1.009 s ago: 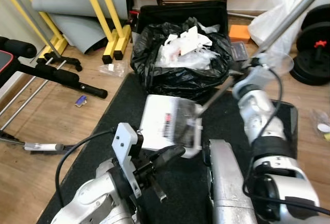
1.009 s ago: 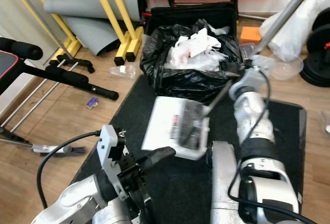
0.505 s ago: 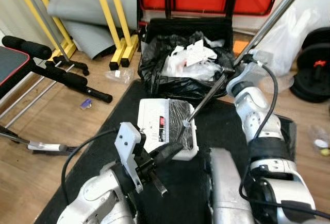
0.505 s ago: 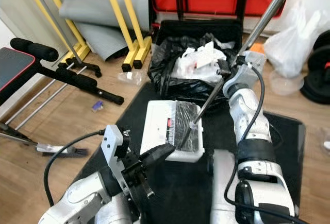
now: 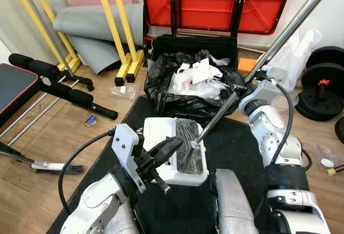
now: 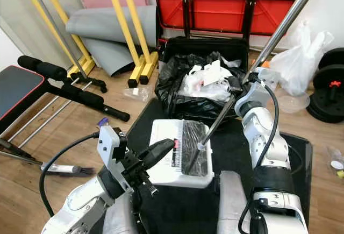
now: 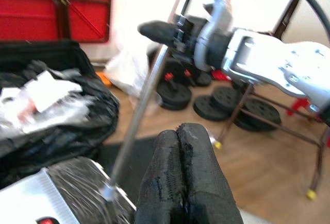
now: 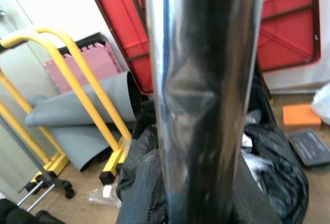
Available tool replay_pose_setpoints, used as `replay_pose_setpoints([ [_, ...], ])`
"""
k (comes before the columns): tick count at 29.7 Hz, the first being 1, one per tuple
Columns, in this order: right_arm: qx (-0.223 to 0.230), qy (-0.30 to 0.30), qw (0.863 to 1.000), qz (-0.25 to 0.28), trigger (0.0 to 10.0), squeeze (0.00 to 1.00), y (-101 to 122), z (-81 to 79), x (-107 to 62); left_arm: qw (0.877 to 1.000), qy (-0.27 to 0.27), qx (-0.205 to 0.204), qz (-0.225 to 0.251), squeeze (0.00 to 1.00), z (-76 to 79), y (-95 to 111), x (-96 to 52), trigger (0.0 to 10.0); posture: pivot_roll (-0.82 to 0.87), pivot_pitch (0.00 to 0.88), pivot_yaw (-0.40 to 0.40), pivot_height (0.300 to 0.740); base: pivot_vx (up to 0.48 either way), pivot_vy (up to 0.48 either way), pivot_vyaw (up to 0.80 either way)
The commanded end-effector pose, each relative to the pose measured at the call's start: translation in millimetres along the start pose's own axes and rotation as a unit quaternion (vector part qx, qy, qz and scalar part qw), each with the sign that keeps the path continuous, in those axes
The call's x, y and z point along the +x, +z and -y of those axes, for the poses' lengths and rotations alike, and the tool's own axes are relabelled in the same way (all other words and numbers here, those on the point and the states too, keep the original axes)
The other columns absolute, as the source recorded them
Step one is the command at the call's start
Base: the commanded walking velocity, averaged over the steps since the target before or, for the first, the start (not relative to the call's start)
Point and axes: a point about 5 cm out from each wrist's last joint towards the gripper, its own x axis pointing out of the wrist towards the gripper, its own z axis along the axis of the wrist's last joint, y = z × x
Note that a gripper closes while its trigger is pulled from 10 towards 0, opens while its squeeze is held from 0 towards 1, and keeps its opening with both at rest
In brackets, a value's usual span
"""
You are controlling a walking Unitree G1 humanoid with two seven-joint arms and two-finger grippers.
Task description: Sweep floor
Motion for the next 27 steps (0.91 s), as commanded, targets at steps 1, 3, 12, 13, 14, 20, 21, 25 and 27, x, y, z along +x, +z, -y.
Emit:
replay_pose_setpoints([
  [1, 0.004, 0.015, 0.999, 0.036, 10.0, 0.0, 18, -7.8, -1.4, 0.998, 0.058, 0.005, 0.0, 0.0, -10.1, -2, -3.6, 10.0, -0.17, 0.0, 0.0, 0.576, 0.0, 0.0, 0.0],
  [3, 0.003, 0.015, 0.999, 0.036, 10.0, 0.0, 19, -7.9, -2.1, 0.998, 0.064, 0.007, 0.002, 0.0, -11.5, -2, -3.6, 10.0, -0.17, 0.0, 0.001, 0.581, 0.0, 0.0, 0.0],
  [12, 0.002, 0.016, 0.999, 0.034, 10.0, 0.0, 20, -9.9, -2.4, 0.993, 0.12, 0.013, 0.003, 0.0, -23.7, -2, -2.8, 10.0, -0.17, 0.0, 0.001, 0.616, 0.0, 0.0, 0.0],
  [13, 0.0, 0.016, 0.999, 0.032, 10.0, 0.0, 19, -9.7, -2.3, 0.99, 0.138, 0.012, -0.002, 0.0, -27.1, -4, -2.0, 10.0, -0.17, 0.0, -0.006, 0.621, 0.0, 0.0, 0.0],
  [14, -0.001, 0.016, 0.999, 0.031, 10.0, 0.0, 18, -9.3, -2.1, 0.988, 0.152, 0.011, -0.005, 0.0, -29.5, -4, -1.0, 10.0, -0.18, 0.0, -0.007, 0.626, 0.0, 0.0, 0.0],
  [20, -0.007, 0.018, 0.999, 0.031, 10.0, 0.0, 19, -9.6, -1.0, 0.977, 0.208, 0.011, -0.039, 0.0, -38.9, -10, 3.7, 10.0, -0.18, 0.0, -0.007, 0.651, -0.16, 0.0, 0.0],
  [21, -0.007, 0.018, 0.999, 0.031, 10.0, 0.0, 19, -9.6, -1.0, 0.977, 0.208, 0.011, -0.039, 0.0, -38.9, -10, 3.7, 10.0, -0.18, 0.0, -0.007, 0.651, -0.48, 0.0, 0.0],
  [25, -0.009, 0.017, 0.999, 0.034, 10.0, 0.0, 21, -9.5, -0.1, 0.977, 0.211, 0.023, -0.033, 0.0, -40.8, -9, 3.8, 10.0, -0.18, 0.0, -0.006, 0.671, -0.12, 0.0, 0.0],
  [27, -0.01, 0.016, 0.999, 0.035, 10.0, 0.0, 22, -8.8, 0.5, 0.977, 0.211, 0.02, -0.029, 0.0, -41.6, -9, 3.7, 10.0, -0.18, 0.0, -0.007, 0.681, 0.0, 0.0, 0.0],
])
